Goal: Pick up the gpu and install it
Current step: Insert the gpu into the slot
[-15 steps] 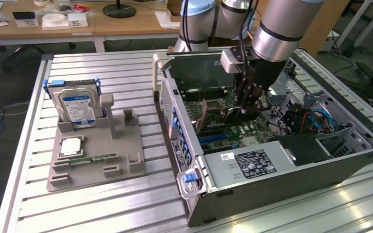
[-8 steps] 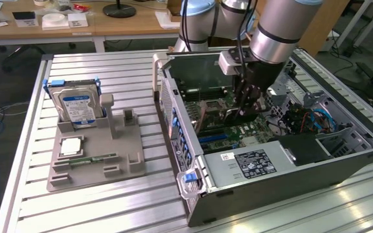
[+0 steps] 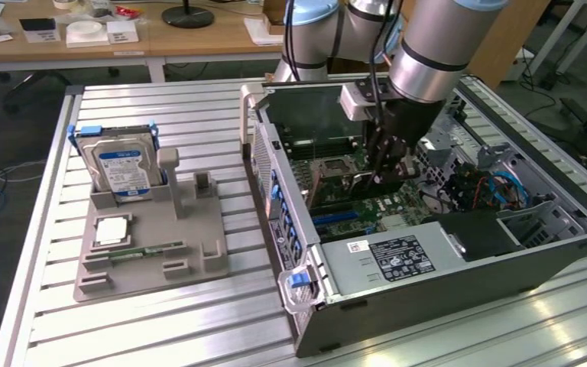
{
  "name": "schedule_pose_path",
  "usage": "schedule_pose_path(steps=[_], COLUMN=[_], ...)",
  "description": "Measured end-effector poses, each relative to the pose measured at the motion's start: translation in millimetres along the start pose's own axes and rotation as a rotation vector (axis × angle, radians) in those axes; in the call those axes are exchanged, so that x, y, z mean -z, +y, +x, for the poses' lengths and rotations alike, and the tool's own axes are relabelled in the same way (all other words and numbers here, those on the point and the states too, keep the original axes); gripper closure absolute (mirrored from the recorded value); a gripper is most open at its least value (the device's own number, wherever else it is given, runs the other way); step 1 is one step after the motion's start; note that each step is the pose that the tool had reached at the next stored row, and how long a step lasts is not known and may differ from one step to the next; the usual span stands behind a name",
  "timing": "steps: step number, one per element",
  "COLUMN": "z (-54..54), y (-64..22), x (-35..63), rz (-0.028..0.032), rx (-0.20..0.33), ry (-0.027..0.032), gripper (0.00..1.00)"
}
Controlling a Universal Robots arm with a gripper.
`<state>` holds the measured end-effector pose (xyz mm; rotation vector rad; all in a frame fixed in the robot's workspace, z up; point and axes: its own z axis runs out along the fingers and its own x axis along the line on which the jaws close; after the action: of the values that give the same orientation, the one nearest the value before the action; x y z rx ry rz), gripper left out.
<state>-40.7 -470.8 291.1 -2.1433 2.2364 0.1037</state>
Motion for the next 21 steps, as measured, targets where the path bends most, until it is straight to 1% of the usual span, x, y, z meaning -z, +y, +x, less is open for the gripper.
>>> schedule_pose_path(steps=[2,7,9,15,21], z=[0.1,0.7,0.8,1.2,1.9], y=[0.7,2.5,3.1,10.4,12.7], x=[-1.7,-7.6,-7.9,-10.5,-17.3], rz=[0.0003,0.0001,0.0,0.0002,0.0001], rx=[0.0,0.0,0.0,0.0,0.0], ry=[-0.0007,-0.0002,0.0002,-0.0004,-0.0001], gripper=[0.74,0.74,0.74,0.74,0.74])
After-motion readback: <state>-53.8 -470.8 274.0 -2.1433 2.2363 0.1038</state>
